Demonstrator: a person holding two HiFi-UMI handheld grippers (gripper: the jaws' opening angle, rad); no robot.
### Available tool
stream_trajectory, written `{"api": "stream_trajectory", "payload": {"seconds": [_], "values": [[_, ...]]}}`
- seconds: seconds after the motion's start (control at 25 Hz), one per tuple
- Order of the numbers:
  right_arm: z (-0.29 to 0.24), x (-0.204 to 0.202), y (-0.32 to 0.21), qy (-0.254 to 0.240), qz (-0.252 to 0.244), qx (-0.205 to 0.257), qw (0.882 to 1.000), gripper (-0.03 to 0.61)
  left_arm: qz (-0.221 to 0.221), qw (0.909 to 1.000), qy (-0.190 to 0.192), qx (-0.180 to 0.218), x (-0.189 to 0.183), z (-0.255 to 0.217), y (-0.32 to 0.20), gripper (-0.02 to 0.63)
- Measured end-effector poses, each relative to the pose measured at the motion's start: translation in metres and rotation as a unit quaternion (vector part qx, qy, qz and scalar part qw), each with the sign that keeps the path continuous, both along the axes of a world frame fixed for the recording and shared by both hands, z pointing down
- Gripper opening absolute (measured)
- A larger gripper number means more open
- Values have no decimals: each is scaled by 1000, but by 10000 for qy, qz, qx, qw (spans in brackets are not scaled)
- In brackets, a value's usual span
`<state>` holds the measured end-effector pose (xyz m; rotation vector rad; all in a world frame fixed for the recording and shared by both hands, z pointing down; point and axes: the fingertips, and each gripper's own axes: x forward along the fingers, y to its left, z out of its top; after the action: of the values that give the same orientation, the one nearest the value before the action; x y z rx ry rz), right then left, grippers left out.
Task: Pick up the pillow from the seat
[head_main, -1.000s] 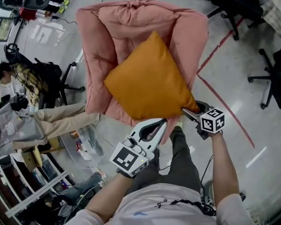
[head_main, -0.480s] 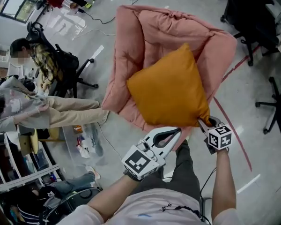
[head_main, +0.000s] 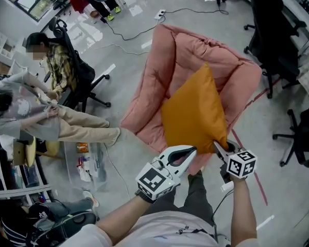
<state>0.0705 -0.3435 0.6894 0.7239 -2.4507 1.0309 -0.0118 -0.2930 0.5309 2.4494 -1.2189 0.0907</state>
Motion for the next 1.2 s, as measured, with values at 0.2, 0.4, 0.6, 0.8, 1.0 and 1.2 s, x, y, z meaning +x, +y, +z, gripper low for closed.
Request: {"api": "stream_trajectory", "payload": {"seconds": [0.2, 0.4, 0.6, 0.8, 1.0, 1.2], "values": [[-53, -37, 9, -369, 52, -21, 9993, 84, -163, 9995, 39, 267, -24, -32, 18, 9], [-104, -66, 11, -518, 96, -31, 9986, 83, -399, 9983, 106, 419, -51, -59, 31, 10], [-147, -82, 22, -696, 285, 27, 9972, 77, -506, 9964, 232, 644, -77, -83, 47, 10], [-199, -101, 33, -480, 60, 443, 9978, 77, -647, 9946, 304, 750, -98, -103, 57, 11], [-255, -97, 33, -549, 85, 613, 9966, 74, -559, 9925, 433, 1000, -96, -140, 49, 10], [-305, -100, 40, -516, -65, 807, 9954, 69, -523, 9892, 559, 1252, -98, -178, 52, 11]]}}
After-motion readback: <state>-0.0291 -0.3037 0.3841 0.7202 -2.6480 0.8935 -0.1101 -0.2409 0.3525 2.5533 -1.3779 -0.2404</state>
